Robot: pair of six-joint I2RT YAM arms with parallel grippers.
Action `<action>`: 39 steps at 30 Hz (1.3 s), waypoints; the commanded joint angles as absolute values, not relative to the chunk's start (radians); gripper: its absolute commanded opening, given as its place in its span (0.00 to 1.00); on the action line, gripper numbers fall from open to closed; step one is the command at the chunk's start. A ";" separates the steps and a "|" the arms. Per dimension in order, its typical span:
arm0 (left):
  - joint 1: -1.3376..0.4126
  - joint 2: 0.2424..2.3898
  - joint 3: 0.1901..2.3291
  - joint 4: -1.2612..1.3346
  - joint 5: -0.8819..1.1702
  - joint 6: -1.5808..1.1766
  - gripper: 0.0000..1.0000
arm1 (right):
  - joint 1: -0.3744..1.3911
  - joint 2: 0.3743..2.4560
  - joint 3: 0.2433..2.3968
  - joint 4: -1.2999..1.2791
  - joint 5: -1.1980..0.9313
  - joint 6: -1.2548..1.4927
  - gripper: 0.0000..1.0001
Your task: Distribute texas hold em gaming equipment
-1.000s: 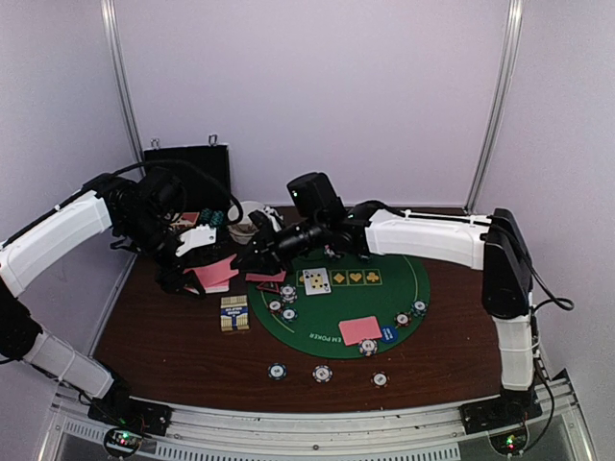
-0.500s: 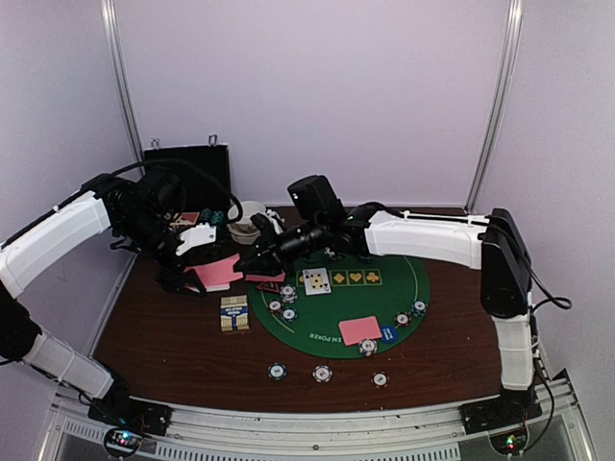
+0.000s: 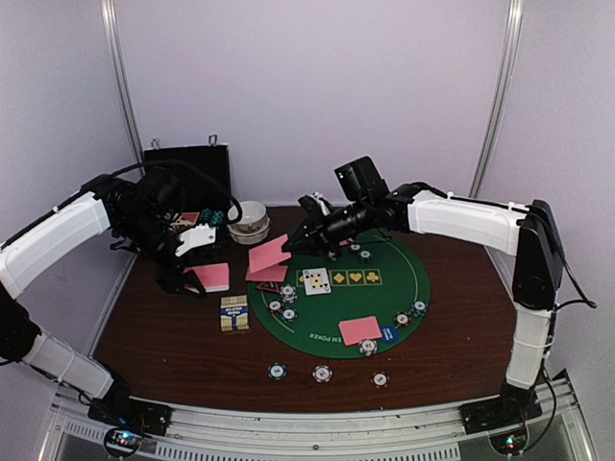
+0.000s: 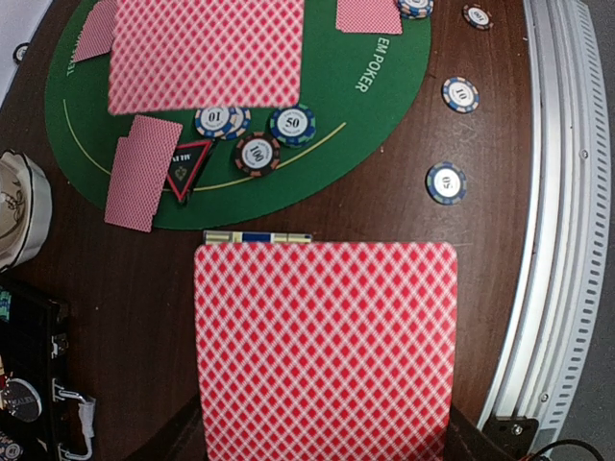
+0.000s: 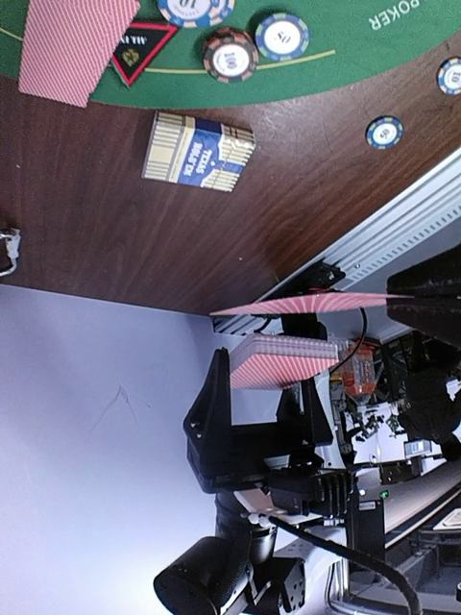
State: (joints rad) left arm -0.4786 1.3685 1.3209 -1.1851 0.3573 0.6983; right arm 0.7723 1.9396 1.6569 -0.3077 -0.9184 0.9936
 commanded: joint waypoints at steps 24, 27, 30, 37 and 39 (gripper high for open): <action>-0.474 1.339 1.319 -1.180 0.357 0.701 0.00 | 0.955 2.060 1.726 -0.639 0.653 -0.502 0.00; -0.474 1.330 1.316 -1.181 0.355 0.700 0.00 | 0.963 2.096 1.691 -0.542 0.673 -0.572 0.00; -0.474 1.331 1.314 -1.182 0.351 0.701 0.00 | 0.967 2.148 1.671 -0.470 0.701 -0.630 0.00; -0.474 1.342 1.328 -1.184 0.357 0.695 0.00 | 0.973 2.190 1.591 -0.325 0.712 -0.694 0.00; -0.474 1.346 1.327 -1.183 0.354 0.694 0.00 | 0.973 2.196 1.582 -0.327 0.700 -0.684 0.00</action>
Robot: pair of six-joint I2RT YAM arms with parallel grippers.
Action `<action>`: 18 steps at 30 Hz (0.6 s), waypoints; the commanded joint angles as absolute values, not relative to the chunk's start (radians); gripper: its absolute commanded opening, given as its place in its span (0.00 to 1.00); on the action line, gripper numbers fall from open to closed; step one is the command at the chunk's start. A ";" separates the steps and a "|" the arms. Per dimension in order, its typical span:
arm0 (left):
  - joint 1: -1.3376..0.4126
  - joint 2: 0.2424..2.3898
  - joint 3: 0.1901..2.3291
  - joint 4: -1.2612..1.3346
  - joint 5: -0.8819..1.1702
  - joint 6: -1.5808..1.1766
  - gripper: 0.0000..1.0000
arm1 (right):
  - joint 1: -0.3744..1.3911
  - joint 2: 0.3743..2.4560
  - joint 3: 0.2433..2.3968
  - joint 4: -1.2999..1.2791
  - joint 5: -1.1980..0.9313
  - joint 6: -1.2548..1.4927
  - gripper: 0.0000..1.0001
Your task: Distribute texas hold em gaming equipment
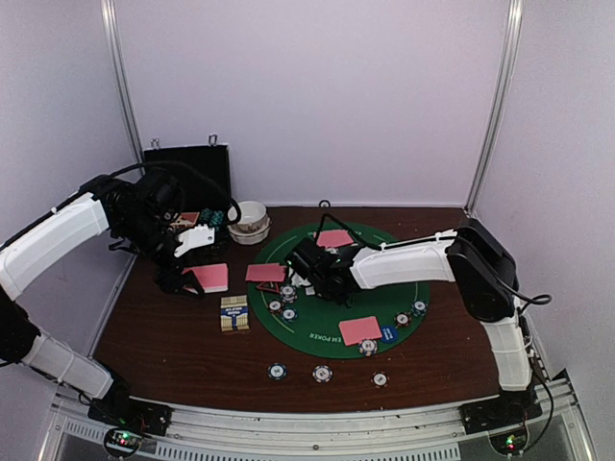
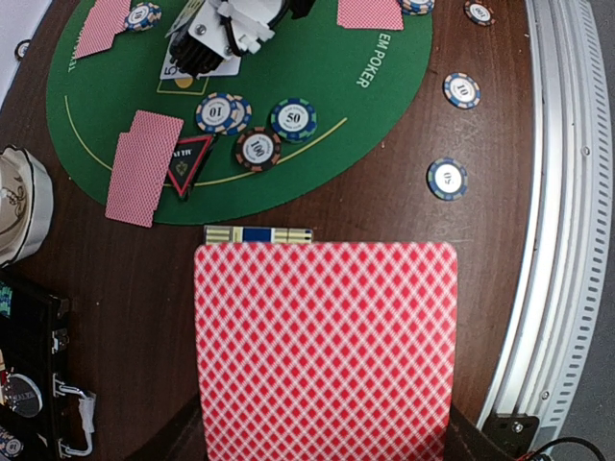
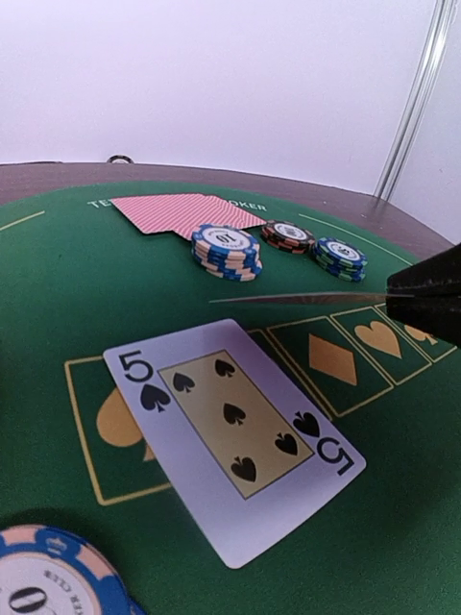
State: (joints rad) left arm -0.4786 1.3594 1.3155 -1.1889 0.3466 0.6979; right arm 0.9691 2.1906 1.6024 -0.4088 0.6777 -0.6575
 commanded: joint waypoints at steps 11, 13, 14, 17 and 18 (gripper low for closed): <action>-0.474 1.349 1.330 -1.186 0.358 0.695 0.00 | 0.980 2.138 1.518 -0.363 0.640 -0.588 0.53; -0.474 1.349 1.330 -1.187 0.359 0.696 0.00 | 0.979 2.116 1.510 -0.346 0.656 -0.585 0.61; -0.474 1.348 1.330 -1.188 0.357 0.698 0.00 | 0.980 2.105 1.509 -0.334 0.672 -0.582 0.66; -0.474 1.345 1.330 -1.191 0.362 0.698 0.00 | 0.980 2.072 1.499 -0.225 0.779 -0.591 0.74; -0.474 1.344 1.330 -1.191 0.363 0.698 0.00 | 0.980 2.059 1.492 -0.156 0.842 -0.600 0.77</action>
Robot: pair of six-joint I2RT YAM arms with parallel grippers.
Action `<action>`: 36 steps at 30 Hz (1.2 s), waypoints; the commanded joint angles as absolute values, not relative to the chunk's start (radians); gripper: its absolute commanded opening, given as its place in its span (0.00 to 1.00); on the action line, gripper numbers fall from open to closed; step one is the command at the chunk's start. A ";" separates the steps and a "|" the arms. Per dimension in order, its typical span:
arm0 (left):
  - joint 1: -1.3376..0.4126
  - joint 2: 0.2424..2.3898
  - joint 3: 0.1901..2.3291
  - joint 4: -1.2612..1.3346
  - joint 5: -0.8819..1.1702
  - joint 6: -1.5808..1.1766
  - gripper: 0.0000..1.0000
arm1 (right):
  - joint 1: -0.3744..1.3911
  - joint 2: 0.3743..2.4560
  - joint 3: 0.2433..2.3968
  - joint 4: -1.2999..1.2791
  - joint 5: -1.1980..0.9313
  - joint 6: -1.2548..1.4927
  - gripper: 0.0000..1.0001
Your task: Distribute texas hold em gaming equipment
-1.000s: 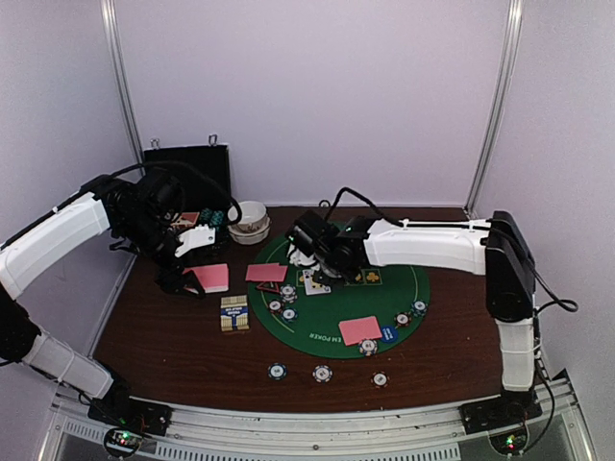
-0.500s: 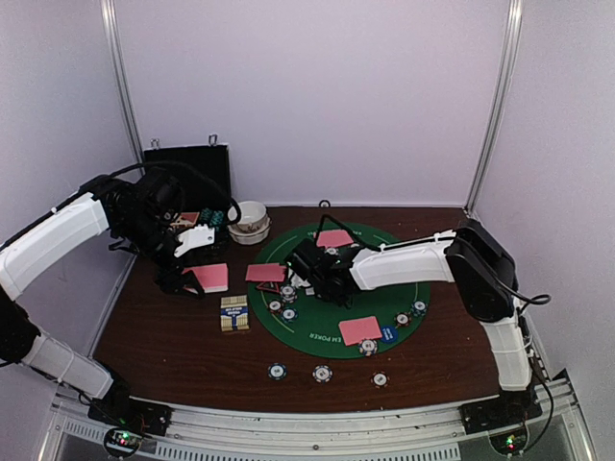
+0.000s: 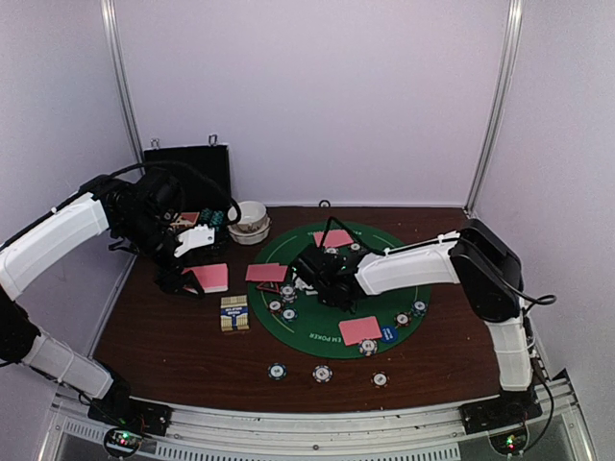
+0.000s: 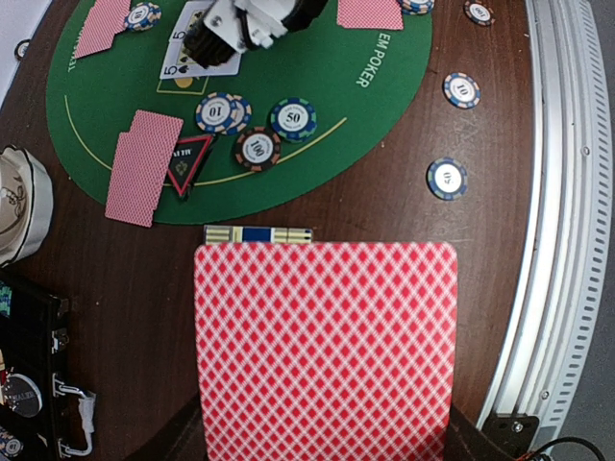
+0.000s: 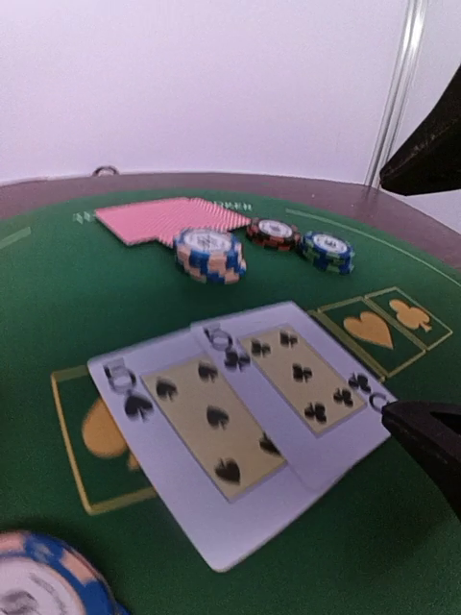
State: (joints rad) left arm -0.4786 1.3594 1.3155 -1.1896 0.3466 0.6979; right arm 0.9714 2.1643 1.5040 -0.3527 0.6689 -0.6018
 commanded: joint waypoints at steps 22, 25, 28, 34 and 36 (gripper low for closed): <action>-0.474 1.341 1.334 -1.196 0.348 0.707 0.00 | 0.870 1.829 1.817 -0.688 0.088 0.344 1.00; -0.474 1.344 1.336 -1.195 0.348 0.707 0.00 | 0.865 1.847 1.848 -0.709 -0.133 0.433 1.00; -0.474 1.349 1.337 -1.193 0.342 0.705 0.00 | 0.866 1.892 1.866 -0.719 -0.330 0.545 0.99; -0.474 1.355 1.342 -1.192 0.335 0.701 0.00 | 0.873 1.929 1.760 -0.520 -0.622 0.800 0.99; -0.474 1.357 1.342 -1.191 0.335 0.700 0.00 | 0.890 1.941 1.766 -0.494 -0.651 0.835 0.99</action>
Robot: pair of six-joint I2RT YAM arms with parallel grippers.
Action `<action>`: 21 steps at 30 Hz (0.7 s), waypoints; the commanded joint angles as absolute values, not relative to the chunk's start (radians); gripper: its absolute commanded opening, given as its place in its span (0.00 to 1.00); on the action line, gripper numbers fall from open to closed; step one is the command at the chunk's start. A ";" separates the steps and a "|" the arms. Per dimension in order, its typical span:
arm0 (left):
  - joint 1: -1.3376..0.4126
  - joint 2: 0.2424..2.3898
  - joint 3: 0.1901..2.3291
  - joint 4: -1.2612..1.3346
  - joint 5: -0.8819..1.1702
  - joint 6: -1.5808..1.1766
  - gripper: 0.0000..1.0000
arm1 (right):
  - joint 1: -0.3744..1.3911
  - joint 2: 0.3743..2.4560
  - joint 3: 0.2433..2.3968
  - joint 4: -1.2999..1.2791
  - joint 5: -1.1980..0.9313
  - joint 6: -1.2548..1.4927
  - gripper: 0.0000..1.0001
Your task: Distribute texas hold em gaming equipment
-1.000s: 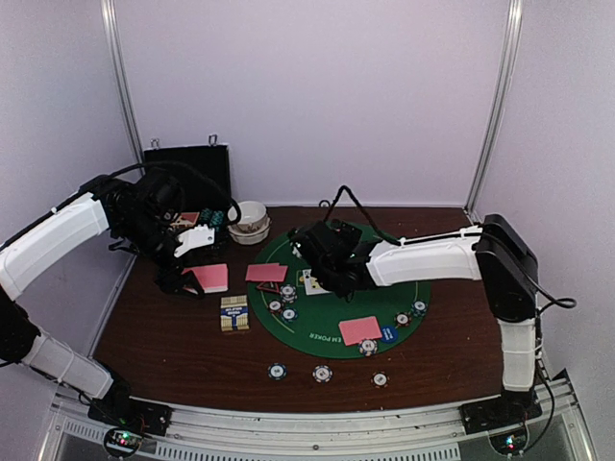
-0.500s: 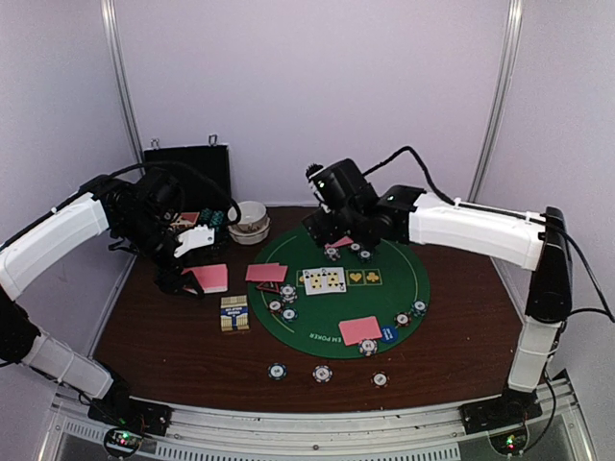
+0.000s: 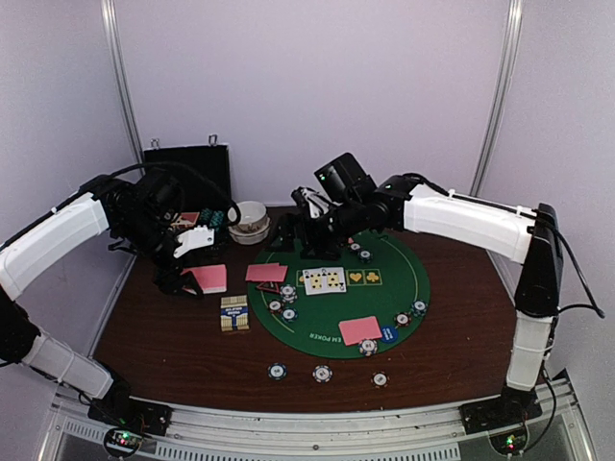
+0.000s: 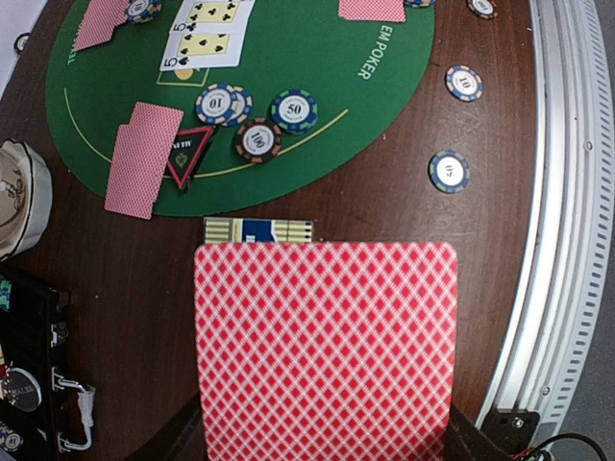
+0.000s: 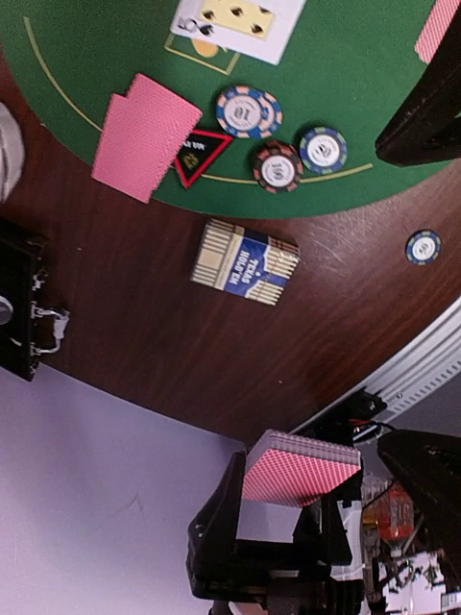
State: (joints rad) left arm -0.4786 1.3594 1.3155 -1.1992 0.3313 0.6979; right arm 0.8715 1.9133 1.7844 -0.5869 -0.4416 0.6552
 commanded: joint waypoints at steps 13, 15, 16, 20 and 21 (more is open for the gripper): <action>-0.474 1.373 1.361 -1.187 0.336 0.692 0.00 | 0.966 2.066 1.826 -0.279 -0.783 1.044 1.00; -0.474 1.373 1.364 -1.186 0.337 0.691 0.00 | 0.976 2.077 1.840 -0.269 -0.789 1.055 1.00; -0.474 1.374 1.365 -1.186 0.338 0.692 0.00 | 0.978 2.081 1.841 -0.259 -0.793 1.061 1.00; -0.474 1.376 1.367 -1.187 0.341 0.690 0.00 | 0.989 2.095 1.845 -0.230 -0.803 1.085 0.99; -0.474 1.376 1.367 -1.186 0.343 0.690 0.00 | 0.990 2.099 1.845 -0.218 -0.807 1.093 0.99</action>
State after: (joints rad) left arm -0.4786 1.3693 1.3354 -1.1992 0.3286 0.6975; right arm 0.9821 2.0861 1.8091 -0.2977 -0.7723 1.0489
